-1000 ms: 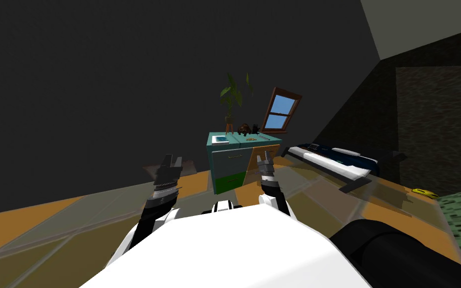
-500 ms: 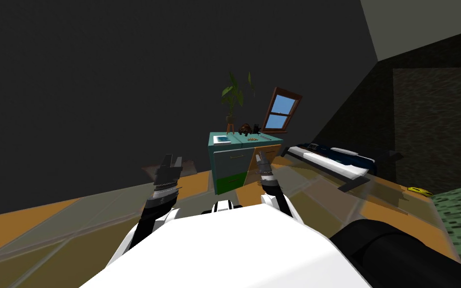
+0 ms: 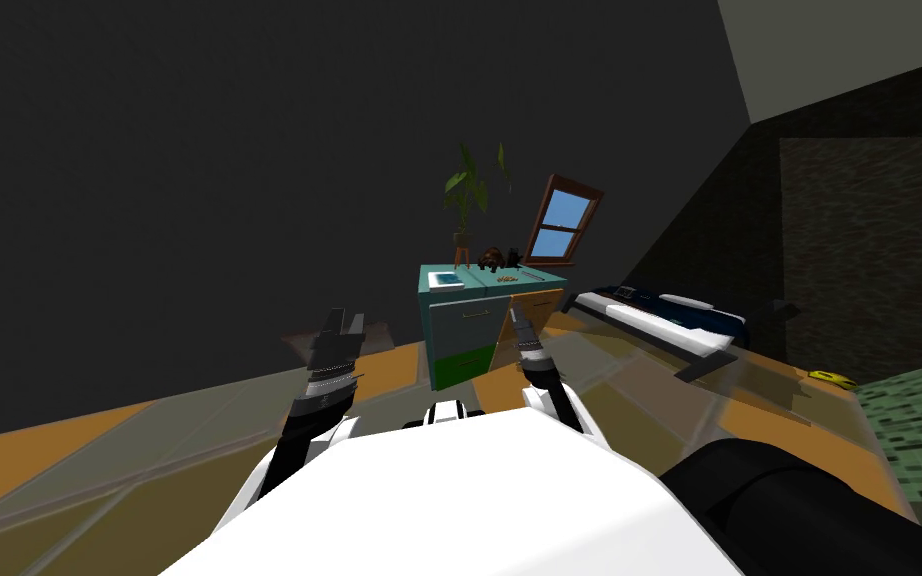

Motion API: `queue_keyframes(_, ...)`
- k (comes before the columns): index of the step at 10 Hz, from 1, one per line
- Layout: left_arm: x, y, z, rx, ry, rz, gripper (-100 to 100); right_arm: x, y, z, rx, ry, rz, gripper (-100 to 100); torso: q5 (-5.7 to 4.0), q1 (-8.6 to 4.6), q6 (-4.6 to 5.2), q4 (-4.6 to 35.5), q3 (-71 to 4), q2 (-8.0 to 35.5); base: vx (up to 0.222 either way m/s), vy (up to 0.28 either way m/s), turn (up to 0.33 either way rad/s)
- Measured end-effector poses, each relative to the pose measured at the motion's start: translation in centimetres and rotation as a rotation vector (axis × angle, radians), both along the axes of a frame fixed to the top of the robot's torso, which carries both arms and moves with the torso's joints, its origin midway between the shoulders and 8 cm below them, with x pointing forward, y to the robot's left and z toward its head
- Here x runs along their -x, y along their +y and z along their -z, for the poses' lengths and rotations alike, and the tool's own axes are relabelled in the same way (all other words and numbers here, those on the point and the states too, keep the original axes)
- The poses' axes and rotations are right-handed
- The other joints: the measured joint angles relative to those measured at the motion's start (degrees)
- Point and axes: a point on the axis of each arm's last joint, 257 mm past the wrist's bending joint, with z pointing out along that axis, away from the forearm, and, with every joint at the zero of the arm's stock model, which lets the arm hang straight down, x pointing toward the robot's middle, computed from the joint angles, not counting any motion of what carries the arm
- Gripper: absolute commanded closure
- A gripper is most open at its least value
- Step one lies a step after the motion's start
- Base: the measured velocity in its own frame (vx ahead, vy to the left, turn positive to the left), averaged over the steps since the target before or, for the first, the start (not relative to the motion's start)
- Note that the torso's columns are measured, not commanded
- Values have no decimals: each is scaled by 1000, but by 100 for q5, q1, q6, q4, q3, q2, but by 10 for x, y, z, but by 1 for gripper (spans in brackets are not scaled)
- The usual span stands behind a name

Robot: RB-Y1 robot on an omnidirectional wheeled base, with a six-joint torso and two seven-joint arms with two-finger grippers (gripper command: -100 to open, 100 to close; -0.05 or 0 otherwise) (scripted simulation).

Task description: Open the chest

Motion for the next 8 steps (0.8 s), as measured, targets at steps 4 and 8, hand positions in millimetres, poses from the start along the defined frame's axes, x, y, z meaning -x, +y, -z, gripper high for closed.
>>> queue_keyframes(4, 0, 0, 0, 0, 0, 0, 0, -4, 9, 1, 170, -22, 55, -100, 0, 0, 0, 0, 1, 1, 19, 48, -23)
queue_keyframes(8, 0, 0, 0, 0, 0, 0, 0, -7, 20, 5, 350, -54, 118, -100, -1, -3, 0, 0, 0, 0, 21, 39, -26)
